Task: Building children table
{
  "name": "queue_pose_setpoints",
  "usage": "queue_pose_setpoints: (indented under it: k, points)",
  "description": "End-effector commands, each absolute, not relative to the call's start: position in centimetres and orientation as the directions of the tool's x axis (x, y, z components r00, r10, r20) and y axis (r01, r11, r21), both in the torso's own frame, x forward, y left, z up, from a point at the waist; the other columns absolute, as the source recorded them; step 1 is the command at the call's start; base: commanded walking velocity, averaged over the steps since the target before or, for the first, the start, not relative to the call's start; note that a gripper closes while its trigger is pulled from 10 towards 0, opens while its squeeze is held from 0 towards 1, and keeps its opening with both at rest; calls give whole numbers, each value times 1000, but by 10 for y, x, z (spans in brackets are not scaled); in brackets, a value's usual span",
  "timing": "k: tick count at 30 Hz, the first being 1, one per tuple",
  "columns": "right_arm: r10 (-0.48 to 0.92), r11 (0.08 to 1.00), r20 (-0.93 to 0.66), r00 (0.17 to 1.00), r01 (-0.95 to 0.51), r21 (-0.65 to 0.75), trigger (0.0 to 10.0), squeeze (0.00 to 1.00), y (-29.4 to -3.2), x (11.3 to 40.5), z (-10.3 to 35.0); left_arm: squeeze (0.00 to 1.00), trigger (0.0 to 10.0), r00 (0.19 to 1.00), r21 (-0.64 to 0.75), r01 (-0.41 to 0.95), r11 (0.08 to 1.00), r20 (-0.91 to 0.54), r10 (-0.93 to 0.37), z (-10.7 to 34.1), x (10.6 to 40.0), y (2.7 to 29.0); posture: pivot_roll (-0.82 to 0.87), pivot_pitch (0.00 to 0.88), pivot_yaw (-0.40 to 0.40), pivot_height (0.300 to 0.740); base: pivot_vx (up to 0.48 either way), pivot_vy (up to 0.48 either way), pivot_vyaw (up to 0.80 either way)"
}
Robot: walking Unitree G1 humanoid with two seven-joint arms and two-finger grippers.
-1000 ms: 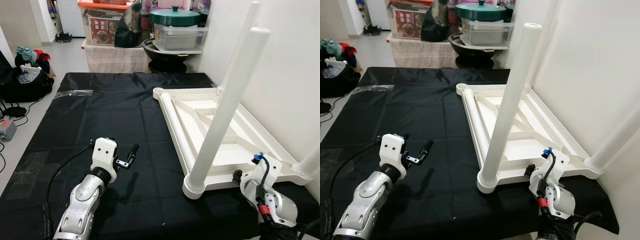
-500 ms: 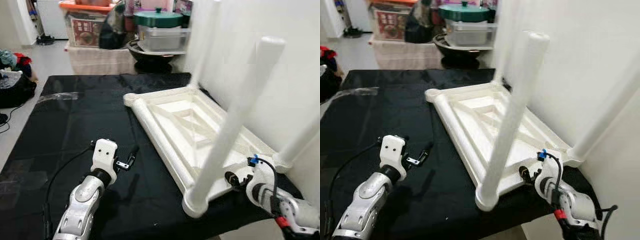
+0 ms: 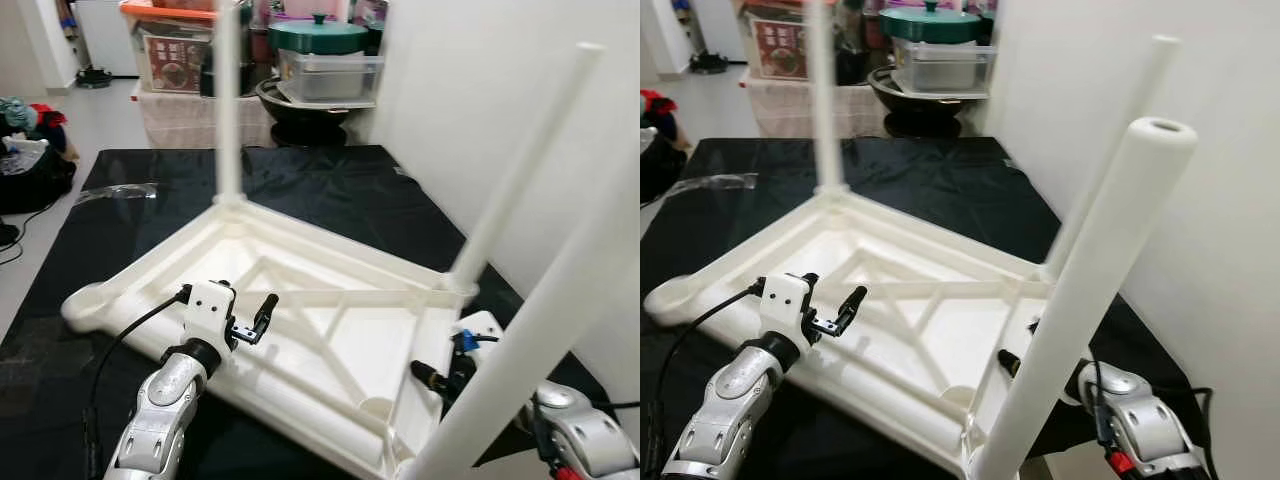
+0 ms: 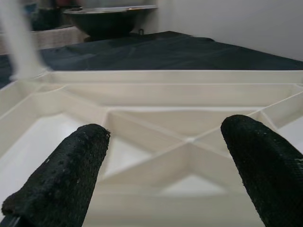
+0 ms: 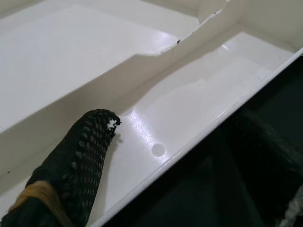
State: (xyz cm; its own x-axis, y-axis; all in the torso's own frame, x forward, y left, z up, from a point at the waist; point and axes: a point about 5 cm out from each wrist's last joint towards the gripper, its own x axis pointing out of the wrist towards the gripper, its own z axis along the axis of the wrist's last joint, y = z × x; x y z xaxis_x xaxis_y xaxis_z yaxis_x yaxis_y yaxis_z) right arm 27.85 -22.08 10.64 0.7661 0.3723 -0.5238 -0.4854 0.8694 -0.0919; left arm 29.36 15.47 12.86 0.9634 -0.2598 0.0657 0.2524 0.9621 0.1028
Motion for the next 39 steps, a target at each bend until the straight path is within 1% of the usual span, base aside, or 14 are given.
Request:
queue_pose_setpoints:
  k: [1,8,9,10,12,15,16,23,25,27,31,32,33,39]
  points:
    - [366,857,-531,765,-499,-129,10000,0,-224,282,106,0,10000,963,120,259,958,46,-266,126,292,155,76,0,-102,740,0,0,0]
    - [366,838,-485,794,-508,-201,10000,0,-227,299,117,0,10000,962,123,261,958,46,-268,127,293,155,79,0,-103,740,0,0,0]
    - [360,856,-393,846,-468,-221,10000,0,-222,321,136,0,10000,962,124,260,958,48,-268,128,293,155,96,0,-108,740,0,0,0]
    - [360,856,-393,846,-468,-221,10000,0,-222,321,136,0,10000,962,124,260,958,48,-268,128,293,155,96,0,-108,740,0,0,0]
    - [385,873,-224,895,-432,-225,10000,0,-210,349,171,0,10000,963,126,257,958,51,-265,129,293,155,100,0,-112,740,0,0,0]
    - [437,859,-153,886,-462,-222,10000,0,-200,357,186,0,10000,963,127,255,958,52,-264,130,294,155,101,0,-112,740,0,0,0]
    - [450,853,-145,881,-472,-223,10000,1000,-199,357,188,0,10000,963,127,255,958,52,-263,130,293,155,101,0,-112,740,0,0,0]
    - [408,900,-49,912,-411,-147,10000,1000,-206,361,197,0,10000,964,125,253,959,54,-261,130,292,155,103,0,-119,740,0,0,0]
    - [357,923,-32,933,-358,-139,10000,1000,-216,361,199,0,10000,964,124,252,960,53,-260,130,292,155,99,0,-118,740,0,0,0]
    - [120,985,-1,993,-119,-127,10000,1000,-259,354,197,0,10000,963,120,258,958,48,-266,128,291,153,81,0,-109,740,0,0,0]
    - [99,986,2,995,-98,-133,10000,1000,-265,350,196,0,10000,962,120,261,958,47,-268,128,290,153,81,0,-109,740,0,0,0]
    - [121,982,-10,993,-121,-142,10000,929,-266,342,191,0,10000,961,117,266,957,45,-273,127,290,152,61,0,-98,740,0,0,0]
    - [183,974,-22,983,-185,-133,10000,0,-260,322,182,0,10000,959,106,275,956,45,-281,127,290,150,61,0,-98,740,0,0,0]
    - [202,975,-11,979,-202,-96,10000,0,-239,300,168,0,10000,957,81,277,958,71,-282,130,290,149,50,0,-94,740,0,0,0]
